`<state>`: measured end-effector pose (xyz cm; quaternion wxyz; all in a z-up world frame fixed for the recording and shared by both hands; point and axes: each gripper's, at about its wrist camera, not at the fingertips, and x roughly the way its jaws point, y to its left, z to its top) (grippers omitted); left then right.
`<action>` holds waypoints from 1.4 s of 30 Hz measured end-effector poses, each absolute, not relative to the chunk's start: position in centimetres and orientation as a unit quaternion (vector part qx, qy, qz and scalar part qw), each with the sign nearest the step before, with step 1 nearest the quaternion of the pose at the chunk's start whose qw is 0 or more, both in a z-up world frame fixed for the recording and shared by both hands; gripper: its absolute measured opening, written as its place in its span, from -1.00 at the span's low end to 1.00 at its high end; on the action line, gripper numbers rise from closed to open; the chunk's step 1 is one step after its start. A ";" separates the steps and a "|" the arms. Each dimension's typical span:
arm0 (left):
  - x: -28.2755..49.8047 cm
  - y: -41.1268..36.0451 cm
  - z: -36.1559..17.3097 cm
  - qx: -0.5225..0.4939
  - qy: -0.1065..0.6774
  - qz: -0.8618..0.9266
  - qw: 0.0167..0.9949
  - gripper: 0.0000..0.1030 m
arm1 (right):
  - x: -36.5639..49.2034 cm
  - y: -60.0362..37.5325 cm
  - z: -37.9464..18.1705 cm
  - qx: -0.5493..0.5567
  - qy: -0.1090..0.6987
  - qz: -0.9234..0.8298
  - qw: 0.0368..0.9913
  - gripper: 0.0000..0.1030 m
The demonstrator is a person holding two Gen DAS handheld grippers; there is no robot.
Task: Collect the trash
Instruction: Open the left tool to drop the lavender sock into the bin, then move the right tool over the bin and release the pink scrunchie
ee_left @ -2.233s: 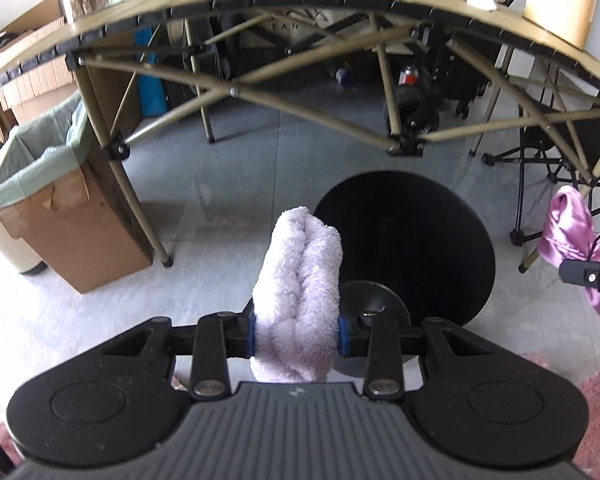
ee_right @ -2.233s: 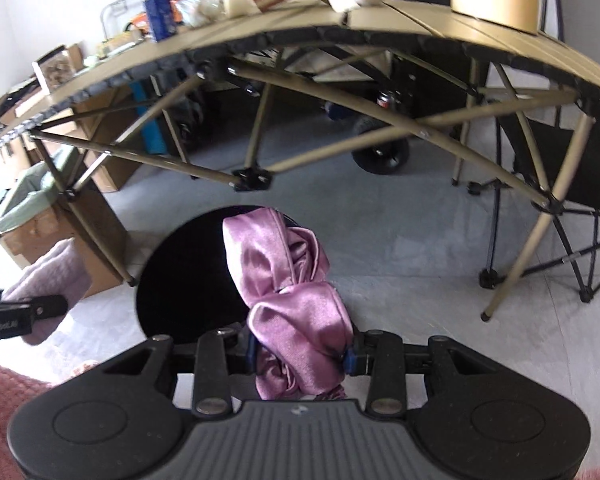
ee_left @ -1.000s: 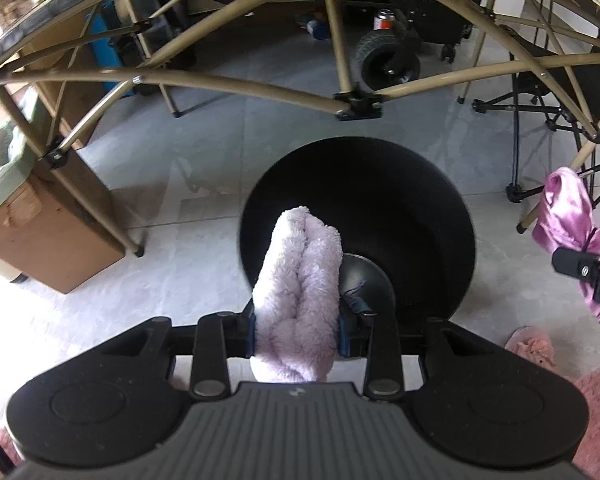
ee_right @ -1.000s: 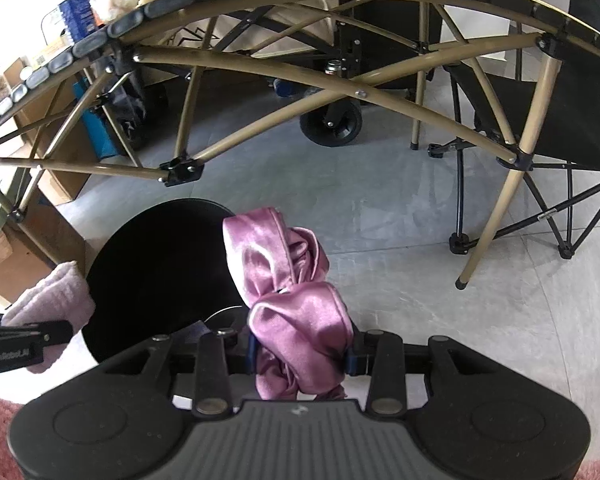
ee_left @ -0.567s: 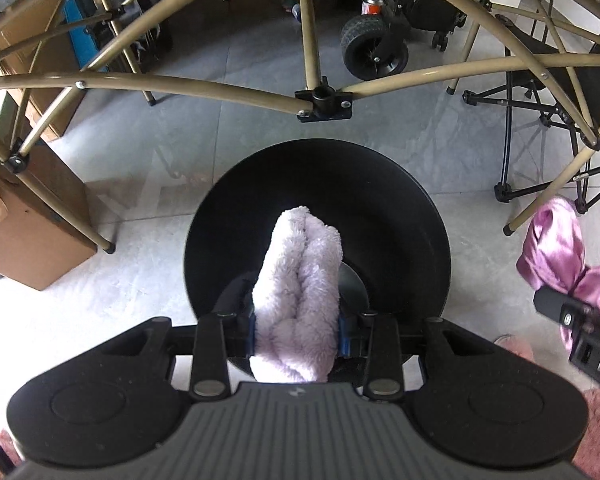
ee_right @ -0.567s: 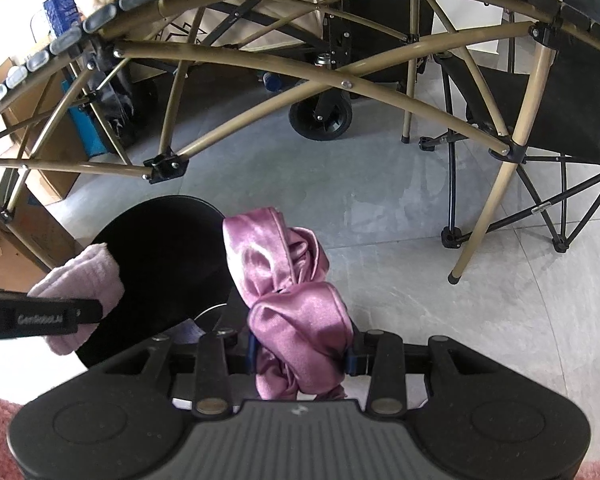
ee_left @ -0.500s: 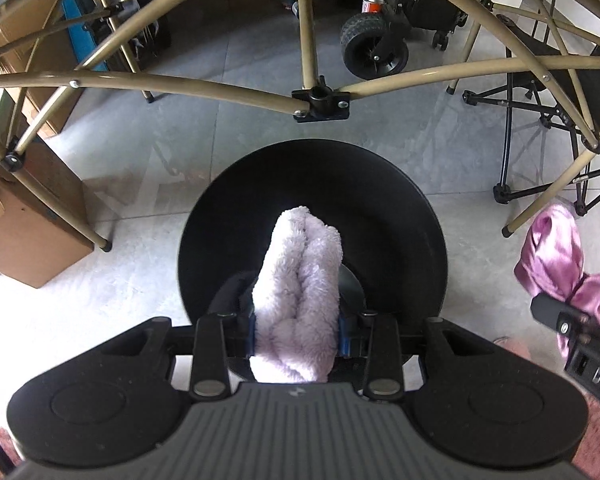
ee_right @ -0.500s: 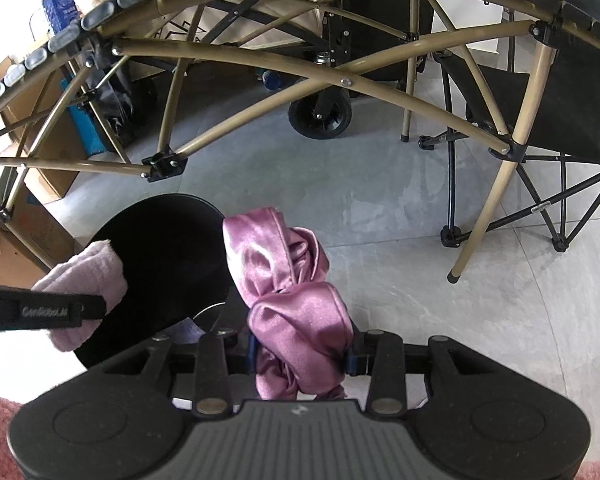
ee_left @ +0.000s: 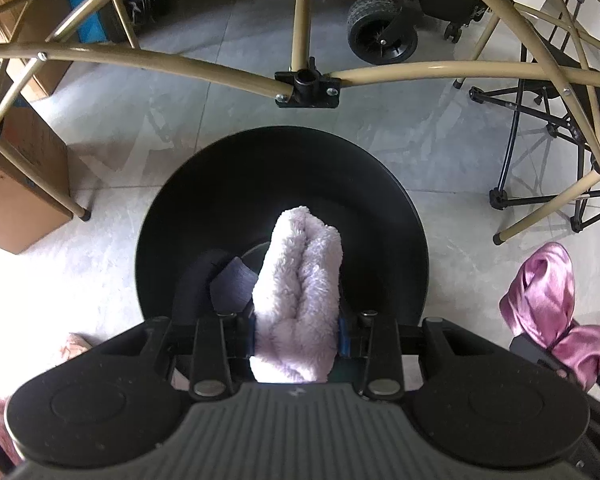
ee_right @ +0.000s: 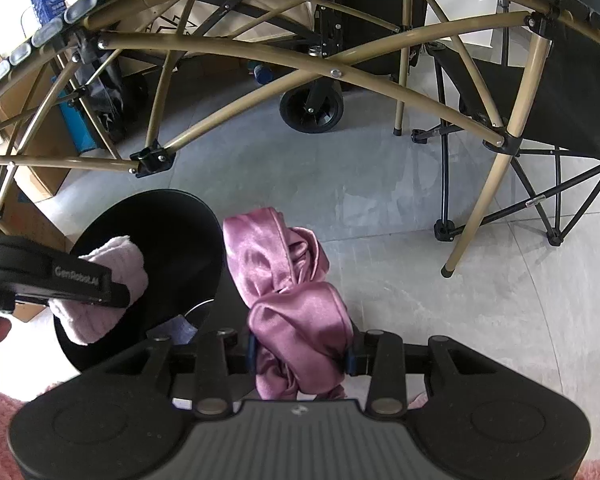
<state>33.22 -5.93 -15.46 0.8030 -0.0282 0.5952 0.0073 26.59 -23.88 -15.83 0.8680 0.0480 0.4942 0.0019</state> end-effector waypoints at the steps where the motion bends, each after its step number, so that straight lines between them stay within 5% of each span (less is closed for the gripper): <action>1: 33.3 -6.0 -15.6 -0.030 0.597 0.008 0.802 -0.32 | 26.6 -23.9 -15.8 0.048 0.495 0.002 0.868 -0.29; 12: 33.4 -6.8 -15.7 -0.031 0.601 0.000 0.798 -0.22 | 26.6 -23.9 -15.8 0.048 0.495 0.001 0.868 -0.29; 14: 33.4 -7.0 -15.6 -0.026 0.601 0.003 0.799 -0.06 | 26.6 -23.9 -15.8 0.048 0.495 0.001 0.868 -0.29; 16: 33.3 -6.9 -15.5 -0.031 0.602 0.002 0.798 0.64 | 26.6 -24.0 -15.8 0.048 0.494 0.000 0.868 -0.29; 18: 33.3 -6.6 -15.2 -0.039 0.601 0.007 0.798 1.00 | 26.6 -24.0 -15.8 0.048 0.494 0.000 0.868 -0.29; 42: 32.8 -5.7 -14.5 -0.025 0.598 0.017 0.801 1.00 | 26.5 -23.5 -15.4 0.043 0.489 0.007 0.871 -0.29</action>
